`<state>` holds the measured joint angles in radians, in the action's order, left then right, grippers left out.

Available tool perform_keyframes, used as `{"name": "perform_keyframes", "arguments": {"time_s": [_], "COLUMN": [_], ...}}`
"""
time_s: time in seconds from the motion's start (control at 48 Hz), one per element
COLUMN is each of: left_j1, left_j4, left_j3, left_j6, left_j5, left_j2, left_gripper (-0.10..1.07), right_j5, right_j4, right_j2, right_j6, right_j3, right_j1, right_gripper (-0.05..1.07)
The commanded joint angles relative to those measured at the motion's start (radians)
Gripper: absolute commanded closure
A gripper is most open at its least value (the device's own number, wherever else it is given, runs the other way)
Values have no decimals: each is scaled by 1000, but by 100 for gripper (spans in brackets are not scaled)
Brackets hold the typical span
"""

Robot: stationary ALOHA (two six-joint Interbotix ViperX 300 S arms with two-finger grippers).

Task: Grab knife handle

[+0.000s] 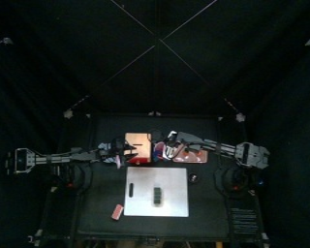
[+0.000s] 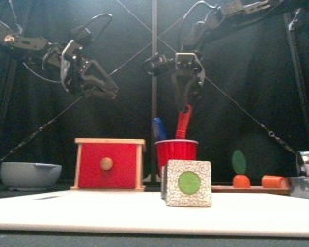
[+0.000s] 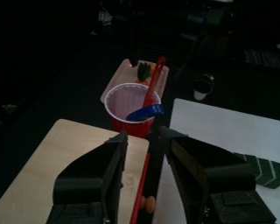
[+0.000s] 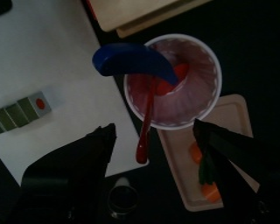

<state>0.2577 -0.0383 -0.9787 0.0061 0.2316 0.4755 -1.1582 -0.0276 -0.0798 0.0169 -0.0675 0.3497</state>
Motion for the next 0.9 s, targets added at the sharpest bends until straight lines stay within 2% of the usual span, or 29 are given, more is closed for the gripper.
{"name": "perform_keyframes", "arguments": {"time_s": [0.0,0.208,0.688,0.875], "left_j1": [2,2,2,3], "left_j4": [2,2,2,3], "left_j3": [8,-2,-5,-5], "left_j6": [2,2,2,2], "left_j5": [11,11,11,11], "left_j2": [5,5,5,5], "left_gripper": [22,22,22,22], "right_j5": [-26,-40,-75,-78], "right_j4": [-5,-8,-26,-21], "right_j2": [-5,-44,-61,-52], "right_j6": [-3,-5,-8,-9], "right_j3": [46,69,72,95], "right_j1": [5,6,8,12], "right_gripper": [4,9,40,56]}}
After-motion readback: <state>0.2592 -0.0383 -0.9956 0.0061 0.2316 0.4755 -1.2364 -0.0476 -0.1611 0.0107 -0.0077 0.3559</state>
